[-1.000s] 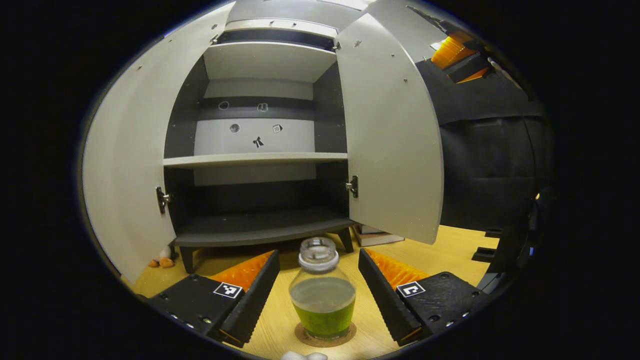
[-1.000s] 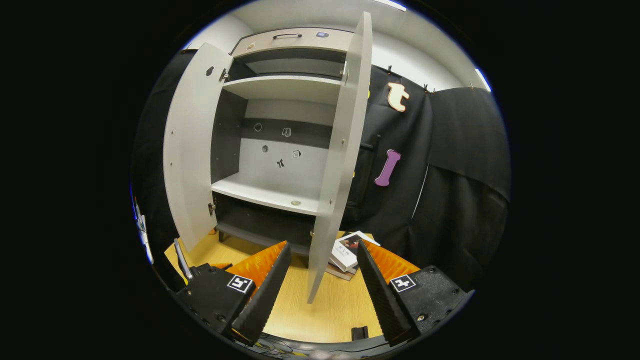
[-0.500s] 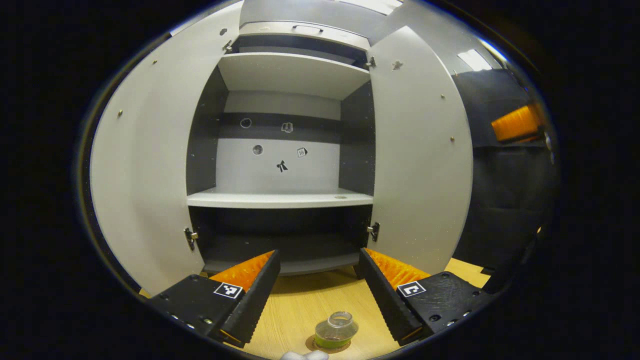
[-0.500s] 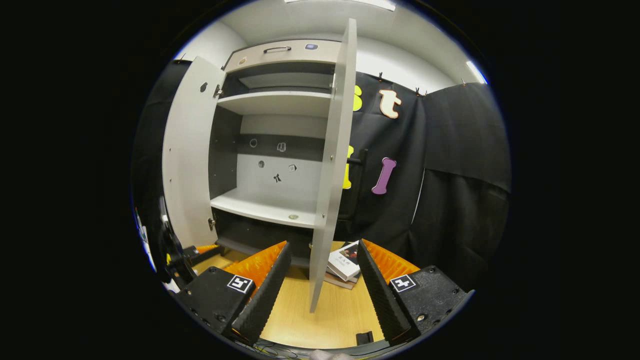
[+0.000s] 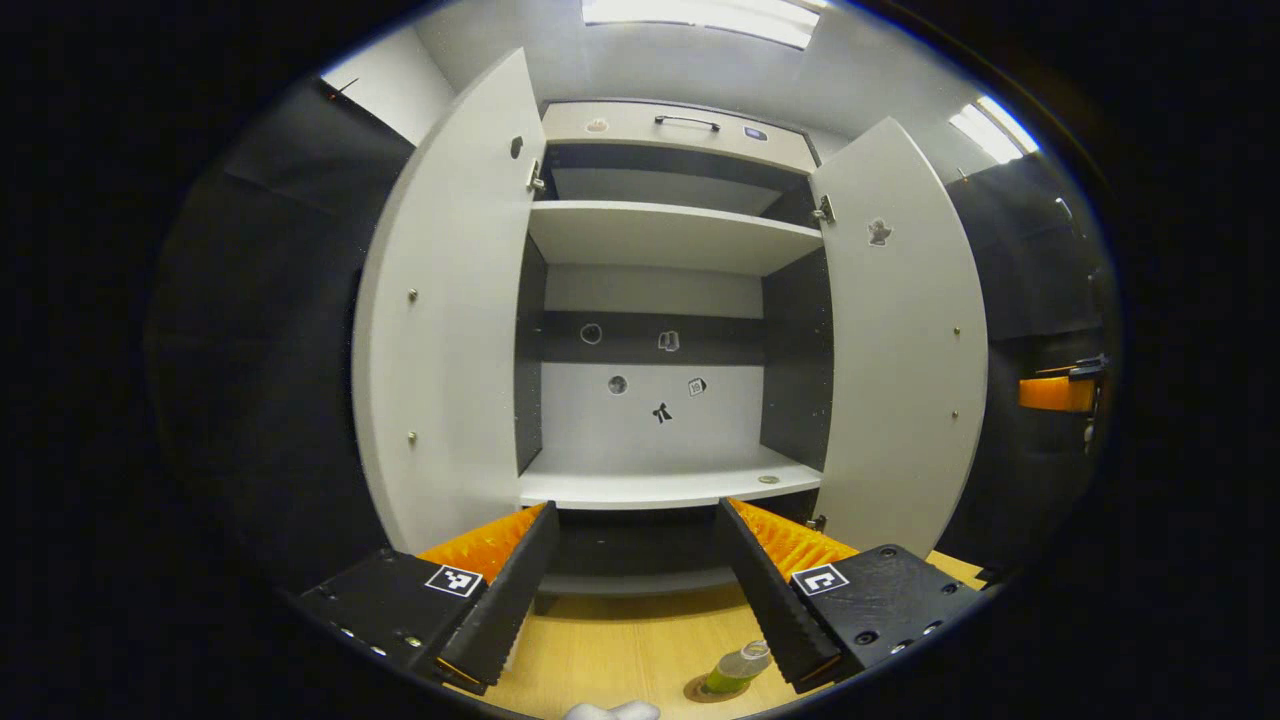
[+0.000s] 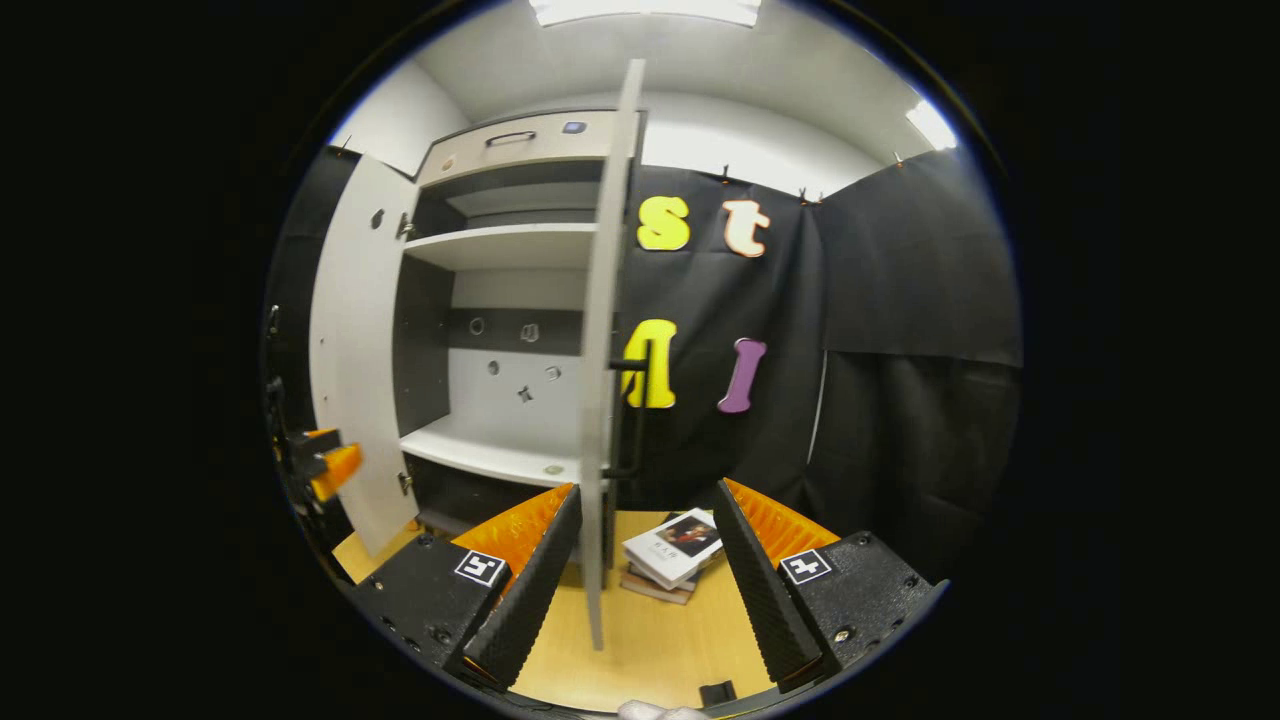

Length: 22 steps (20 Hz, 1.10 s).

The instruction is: Grasp the bottle in the cabinet with the left hand and place it on the coaster, then close the right door with the right hand and the left door with the left hand.

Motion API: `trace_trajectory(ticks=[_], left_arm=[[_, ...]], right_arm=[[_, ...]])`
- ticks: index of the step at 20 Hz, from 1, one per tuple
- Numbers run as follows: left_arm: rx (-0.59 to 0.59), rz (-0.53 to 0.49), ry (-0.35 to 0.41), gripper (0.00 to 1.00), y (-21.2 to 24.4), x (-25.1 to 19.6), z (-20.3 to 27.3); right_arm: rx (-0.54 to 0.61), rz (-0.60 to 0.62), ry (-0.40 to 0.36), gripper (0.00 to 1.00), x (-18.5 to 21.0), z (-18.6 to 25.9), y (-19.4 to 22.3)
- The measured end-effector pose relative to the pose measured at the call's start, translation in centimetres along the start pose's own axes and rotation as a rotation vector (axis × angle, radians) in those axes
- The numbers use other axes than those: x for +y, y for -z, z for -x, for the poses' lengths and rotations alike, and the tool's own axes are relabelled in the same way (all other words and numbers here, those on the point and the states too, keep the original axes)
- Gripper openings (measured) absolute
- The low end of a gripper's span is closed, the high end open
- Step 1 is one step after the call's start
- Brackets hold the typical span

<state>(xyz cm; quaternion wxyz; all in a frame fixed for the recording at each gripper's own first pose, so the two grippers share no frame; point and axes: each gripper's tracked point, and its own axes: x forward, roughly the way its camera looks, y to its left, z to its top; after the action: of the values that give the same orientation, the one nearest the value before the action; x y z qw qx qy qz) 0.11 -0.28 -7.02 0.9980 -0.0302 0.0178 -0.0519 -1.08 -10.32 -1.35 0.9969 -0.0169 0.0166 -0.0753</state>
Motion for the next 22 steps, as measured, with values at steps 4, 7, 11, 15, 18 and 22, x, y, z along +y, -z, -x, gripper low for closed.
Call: trace_trajectory(ticks=[4,7,11,15,18,22], left_arm=[[0.026,-0.039,-0.066,0.99,-0.1,2.8,3.3],[0.028,-0.047,-0.092,0.99,-0.8,3.4,4.7],[0.028,-0.043,-0.111,0.96,-1.4,3.1,5.3],[0.033,-0.035,-0.111,0.96,-1.7,2.3,4.6],[0.028,-0.023,-0.103,0.96,-1.8,1.8,3.8],[0.045,0.003,-0.11,0.96,-1.2,1.6,3.0]], right_arm=[[-0.013,-0.043,0.057,0.82,-3.7,-2.8,-0.9],[-0.015,-0.038,0.046,0.82,-4.2,-5.7,-1.5],[-0.016,-0.049,-0.016,0.82,-2.7,-8.1,-2.3],[-0.003,-0.019,-0.053,0.8,-1.2,-8.9,-2.3],[0.031,-0.047,-0.088,0.8,-0.3,-8.7,-2.2],[0.034,-0.036,-0.142,0.8,1.8,-8.3,-2.2]])
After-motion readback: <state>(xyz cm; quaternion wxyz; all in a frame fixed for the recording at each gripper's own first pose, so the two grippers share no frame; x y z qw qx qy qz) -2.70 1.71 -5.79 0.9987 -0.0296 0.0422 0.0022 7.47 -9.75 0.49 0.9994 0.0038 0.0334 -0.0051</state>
